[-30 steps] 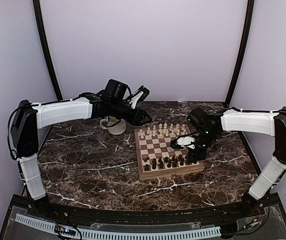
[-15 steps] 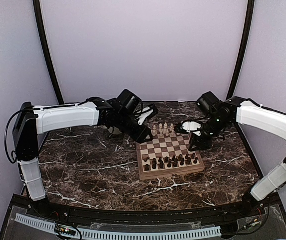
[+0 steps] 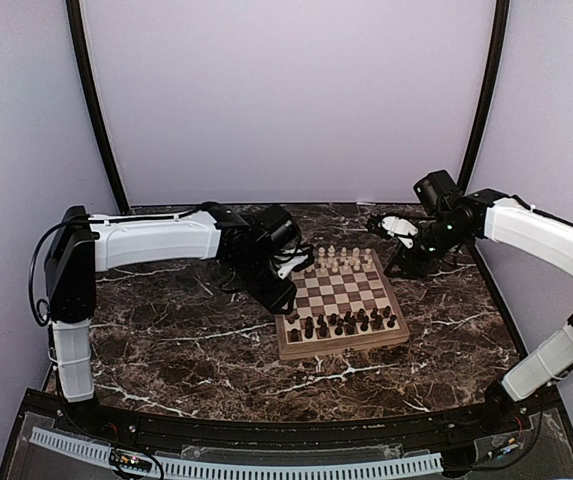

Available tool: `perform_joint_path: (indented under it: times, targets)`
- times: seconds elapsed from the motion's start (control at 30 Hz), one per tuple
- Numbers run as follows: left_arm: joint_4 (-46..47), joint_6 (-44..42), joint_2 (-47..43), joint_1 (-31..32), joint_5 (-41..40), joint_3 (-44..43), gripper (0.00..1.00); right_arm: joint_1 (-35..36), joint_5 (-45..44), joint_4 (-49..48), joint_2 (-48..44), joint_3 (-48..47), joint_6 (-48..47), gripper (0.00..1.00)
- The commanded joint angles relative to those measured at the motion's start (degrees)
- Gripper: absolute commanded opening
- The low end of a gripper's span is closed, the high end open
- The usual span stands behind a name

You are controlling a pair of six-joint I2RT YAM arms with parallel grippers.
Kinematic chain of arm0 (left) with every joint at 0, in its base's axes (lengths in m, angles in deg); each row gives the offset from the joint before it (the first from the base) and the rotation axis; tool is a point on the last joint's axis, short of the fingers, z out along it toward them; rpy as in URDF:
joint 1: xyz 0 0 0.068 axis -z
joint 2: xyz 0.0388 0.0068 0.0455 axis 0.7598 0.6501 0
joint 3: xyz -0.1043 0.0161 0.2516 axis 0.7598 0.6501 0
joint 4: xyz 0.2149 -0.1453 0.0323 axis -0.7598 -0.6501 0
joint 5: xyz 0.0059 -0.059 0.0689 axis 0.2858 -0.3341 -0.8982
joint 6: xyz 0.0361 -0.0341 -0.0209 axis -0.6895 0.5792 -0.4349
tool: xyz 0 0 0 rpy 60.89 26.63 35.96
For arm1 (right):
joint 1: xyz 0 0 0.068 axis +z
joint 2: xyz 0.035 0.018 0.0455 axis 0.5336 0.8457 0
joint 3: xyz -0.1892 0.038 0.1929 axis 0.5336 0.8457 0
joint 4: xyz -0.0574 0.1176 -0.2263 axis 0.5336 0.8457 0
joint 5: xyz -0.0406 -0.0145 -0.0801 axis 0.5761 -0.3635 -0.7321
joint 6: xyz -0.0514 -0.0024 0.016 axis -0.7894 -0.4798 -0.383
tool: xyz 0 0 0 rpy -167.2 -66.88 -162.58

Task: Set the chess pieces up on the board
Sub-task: Pick up the pawn from h7.

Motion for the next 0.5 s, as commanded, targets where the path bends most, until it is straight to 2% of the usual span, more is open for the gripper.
perform_joint_path:
  times: [0.0,0.47]
  targets:
    - [-5.6,1.3,2.6,0.4,-0.6,-3.5,0.38,-0.1,1.0,-2.5,-1.6,0.7,1.4,0.38]
    - [-5.4,0.3,8.5,0.9,-0.3,-8.2,0.35,-0.5,0.4,-3.5,-2.0,1.8,1.7,0.38]
